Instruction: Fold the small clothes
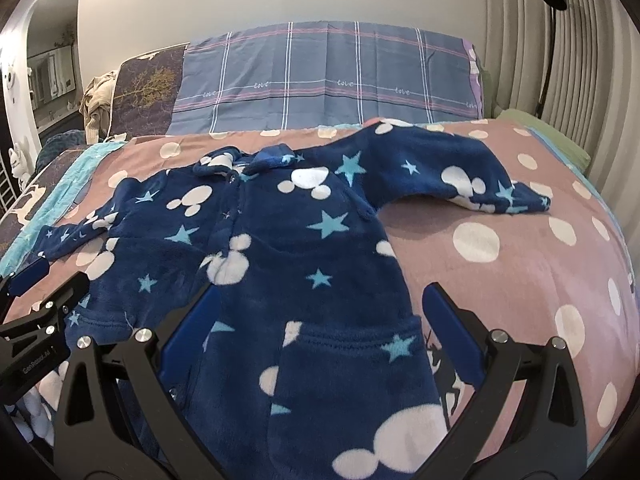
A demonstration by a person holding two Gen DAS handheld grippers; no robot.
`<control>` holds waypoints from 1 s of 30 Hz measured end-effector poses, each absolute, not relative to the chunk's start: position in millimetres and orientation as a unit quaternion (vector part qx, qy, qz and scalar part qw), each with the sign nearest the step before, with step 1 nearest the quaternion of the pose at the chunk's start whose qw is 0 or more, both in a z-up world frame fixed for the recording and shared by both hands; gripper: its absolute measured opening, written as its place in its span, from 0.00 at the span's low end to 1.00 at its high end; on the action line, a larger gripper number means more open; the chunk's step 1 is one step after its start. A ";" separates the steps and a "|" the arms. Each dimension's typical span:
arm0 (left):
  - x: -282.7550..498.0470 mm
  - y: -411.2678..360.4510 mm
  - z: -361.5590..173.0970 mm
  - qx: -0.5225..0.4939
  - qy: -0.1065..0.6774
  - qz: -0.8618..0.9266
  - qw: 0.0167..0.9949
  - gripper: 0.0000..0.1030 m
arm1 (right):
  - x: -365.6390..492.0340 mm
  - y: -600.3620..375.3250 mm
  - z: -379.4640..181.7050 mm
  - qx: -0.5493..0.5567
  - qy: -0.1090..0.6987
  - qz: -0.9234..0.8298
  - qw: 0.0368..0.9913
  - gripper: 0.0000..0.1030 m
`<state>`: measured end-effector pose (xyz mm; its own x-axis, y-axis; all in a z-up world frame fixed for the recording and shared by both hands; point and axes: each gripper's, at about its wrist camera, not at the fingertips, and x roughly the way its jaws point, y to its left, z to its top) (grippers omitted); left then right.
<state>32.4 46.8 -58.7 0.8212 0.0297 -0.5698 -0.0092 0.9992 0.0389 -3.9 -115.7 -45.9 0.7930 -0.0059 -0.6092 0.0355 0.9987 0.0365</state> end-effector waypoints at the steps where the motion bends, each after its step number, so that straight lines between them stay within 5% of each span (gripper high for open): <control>1: 33.3 48.4 -59.1 0.016 0.299 0.011 0.954 0.78 | -2.1 -114.3 -45.4 0.020 0.321 -0.011 0.947 0.98; 12: 57.2 101.6 -75.5 -0.050 0.333 0.013 0.942 0.72 | 27.9 -75.6 -55.0 -0.021 0.346 0.019 0.938 0.98; 18: 76.5 226.3 -93.5 -0.221 0.352 0.054 0.908 0.56 | 51.3 -63.0 -63.5 -0.017 0.366 0.048 0.929 0.98; 30: 117.5 424.4 -160.1 -0.412 0.357 0.226 0.807 0.56 | 90.0 -44.9 -85.7 -0.048 0.399 0.068 0.913 0.98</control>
<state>117.5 424.4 -160.1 0.6433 0.0712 -0.7623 -0.6593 0.5576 -0.5043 90.0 -44.9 -85.7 0.6723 0.0860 -0.7353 -0.1633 0.9860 -0.0340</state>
